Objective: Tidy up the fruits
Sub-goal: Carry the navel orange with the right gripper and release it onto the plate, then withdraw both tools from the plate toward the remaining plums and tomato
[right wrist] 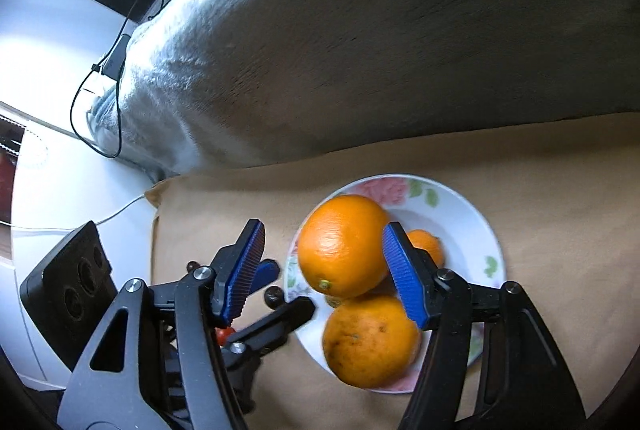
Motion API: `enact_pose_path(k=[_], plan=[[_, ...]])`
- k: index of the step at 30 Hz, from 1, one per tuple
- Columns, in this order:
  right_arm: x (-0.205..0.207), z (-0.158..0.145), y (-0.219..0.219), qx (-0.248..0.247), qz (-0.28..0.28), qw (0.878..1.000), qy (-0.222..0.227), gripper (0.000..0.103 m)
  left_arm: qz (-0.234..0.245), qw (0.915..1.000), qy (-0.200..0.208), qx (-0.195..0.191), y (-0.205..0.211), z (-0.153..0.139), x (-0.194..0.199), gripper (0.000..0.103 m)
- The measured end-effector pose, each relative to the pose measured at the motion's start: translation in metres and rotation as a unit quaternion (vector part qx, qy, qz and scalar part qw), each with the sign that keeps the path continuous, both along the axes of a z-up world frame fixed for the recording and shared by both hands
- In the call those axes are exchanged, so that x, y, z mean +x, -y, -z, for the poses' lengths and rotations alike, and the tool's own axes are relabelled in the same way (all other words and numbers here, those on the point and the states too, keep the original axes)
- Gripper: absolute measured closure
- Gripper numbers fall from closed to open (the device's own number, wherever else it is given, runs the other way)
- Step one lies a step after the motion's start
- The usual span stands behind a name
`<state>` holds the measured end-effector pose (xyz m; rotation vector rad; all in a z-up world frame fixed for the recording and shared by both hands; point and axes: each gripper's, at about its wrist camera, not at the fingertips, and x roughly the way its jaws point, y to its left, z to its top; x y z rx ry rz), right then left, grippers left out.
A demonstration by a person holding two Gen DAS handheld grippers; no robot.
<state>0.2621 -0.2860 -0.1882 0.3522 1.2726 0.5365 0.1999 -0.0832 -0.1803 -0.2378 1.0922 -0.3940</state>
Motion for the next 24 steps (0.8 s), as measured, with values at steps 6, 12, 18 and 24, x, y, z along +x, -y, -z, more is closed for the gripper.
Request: enact_pose_path(k=[6,12,18,24], plan=[[-0.014,-0.006,0.007,-0.028,0.002,1.0,0.011,0.038,-0.005,0.9999,0.002,0.009,-0.007,-0.003,-0.011,0.059],[-0.031,-0.012,0.008,-0.058,0.004,0.998,0.032,0.038,-0.005,0.9997,0.011,0.021,-0.01,-0.013,-0.024,0.051],[-0.047,-0.021,0.01,-0.07,0.009,0.996,0.052,0.03,-0.002,0.9993,0.017,0.034,-0.016,-0.025,-0.035,0.05],[-0.064,-0.026,0.011,-0.08,0.007,0.994,0.07,0.019,0.0,0.9987,0.028,0.043,-0.021,-0.033,-0.048,0.045]])
